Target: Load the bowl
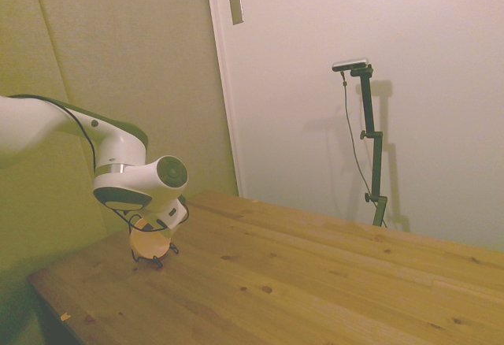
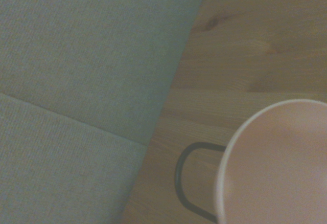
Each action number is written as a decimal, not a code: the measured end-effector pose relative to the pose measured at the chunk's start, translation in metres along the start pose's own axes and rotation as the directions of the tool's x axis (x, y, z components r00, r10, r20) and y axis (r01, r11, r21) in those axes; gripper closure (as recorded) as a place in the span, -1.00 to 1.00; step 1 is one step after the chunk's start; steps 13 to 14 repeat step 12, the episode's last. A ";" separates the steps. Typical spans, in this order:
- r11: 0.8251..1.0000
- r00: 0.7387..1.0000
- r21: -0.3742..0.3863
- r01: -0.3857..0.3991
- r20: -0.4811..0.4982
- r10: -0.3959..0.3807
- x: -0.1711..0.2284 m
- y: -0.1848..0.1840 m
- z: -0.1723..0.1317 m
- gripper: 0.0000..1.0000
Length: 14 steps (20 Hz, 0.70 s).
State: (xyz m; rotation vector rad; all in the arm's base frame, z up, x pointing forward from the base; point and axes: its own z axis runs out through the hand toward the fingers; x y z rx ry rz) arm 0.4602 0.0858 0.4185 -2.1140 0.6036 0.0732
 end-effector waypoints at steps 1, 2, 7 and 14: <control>1.000 0.999 -0.021 -0.007 -0.031 0.006 -0.005 -0.001 -0.011 -1.00; 0.999 0.998 -0.046 -0.015 -0.064 0.012 -0.012 -0.002 -0.022 -1.00; 0.977 0.970 -0.190 -0.098 -0.239 0.051 -0.053 -0.006 -0.049 -1.00; 0.920 0.917 -0.310 -0.240 -0.384 0.110 -0.093 0.012 -0.050 -1.00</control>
